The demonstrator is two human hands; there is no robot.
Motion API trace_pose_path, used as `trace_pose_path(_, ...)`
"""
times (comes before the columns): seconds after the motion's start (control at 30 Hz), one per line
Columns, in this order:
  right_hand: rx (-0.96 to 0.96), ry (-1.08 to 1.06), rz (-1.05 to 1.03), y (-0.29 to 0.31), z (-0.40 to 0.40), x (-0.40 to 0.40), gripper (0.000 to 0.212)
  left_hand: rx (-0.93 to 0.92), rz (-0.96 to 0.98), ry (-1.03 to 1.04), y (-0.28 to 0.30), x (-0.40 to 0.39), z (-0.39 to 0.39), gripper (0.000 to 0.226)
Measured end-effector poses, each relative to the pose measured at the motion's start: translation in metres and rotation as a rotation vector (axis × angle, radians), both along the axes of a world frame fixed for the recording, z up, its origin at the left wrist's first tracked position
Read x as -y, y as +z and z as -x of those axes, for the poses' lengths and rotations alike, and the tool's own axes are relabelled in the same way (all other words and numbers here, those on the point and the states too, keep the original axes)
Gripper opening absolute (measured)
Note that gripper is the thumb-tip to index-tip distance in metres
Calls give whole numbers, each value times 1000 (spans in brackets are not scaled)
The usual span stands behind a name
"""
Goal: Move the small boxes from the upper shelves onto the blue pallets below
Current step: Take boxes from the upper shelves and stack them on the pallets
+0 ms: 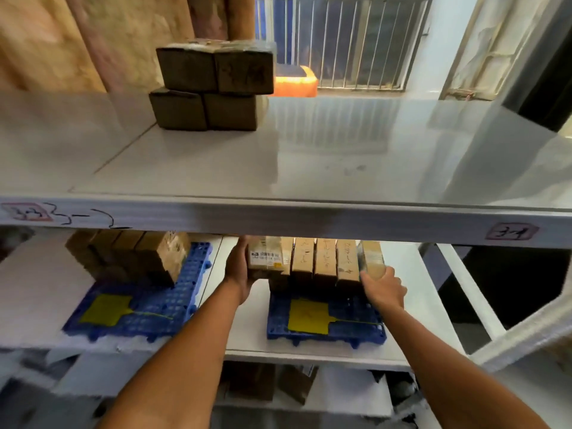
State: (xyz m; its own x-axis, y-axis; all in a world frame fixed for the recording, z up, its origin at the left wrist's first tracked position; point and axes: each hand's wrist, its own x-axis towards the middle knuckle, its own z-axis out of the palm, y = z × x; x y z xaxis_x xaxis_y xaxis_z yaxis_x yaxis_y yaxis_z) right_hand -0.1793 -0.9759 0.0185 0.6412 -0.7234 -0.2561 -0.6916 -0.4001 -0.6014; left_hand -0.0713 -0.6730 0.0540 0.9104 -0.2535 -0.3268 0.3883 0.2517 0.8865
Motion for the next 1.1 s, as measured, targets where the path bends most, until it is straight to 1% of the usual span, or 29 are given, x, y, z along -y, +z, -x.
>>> trace_pose_path(0.1,41,59,-16,0,-10,1,59,-38,-73,126,-2,-4,-5,64)
trace_pose_path(0.23,104,50,-136,0,-9,12,54,-57,-185,222,-2,1,-7,50)
trace_pose_path(0.3,126,76,-202,2,-8,15,49,-78,-198,211,-4,10,-6,47)
trace_pose_path(0.47,187,131,-322,-3,-8,21,44,-152,-271,75,-13,35,11,50)
trace_pose_path(0.6,177,175,-365,-6,-6,29,46,-126,-357,118,-13,43,19,50)
trace_pose_path(0.67,151,168,-340,-6,-5,33,53,-85,-404,147,-9,42,17,50)
trace_pose_path(0.77,173,98,-201,-6,-2,38,64,-41,-480,163,-1,46,6,50)
trace_pose_path(0.87,259,73,-79,-2,0,38,62,9,-574,65,1,55,-9,51)
trace_pose_path(0.97,278,131,-28,-3,2,38,60,27,-708,4,-3,61,-23,58)
trace_pose_path(1.1,281,172,10,-5,7,36,58,105,-817,24,-3,62,-32,44)
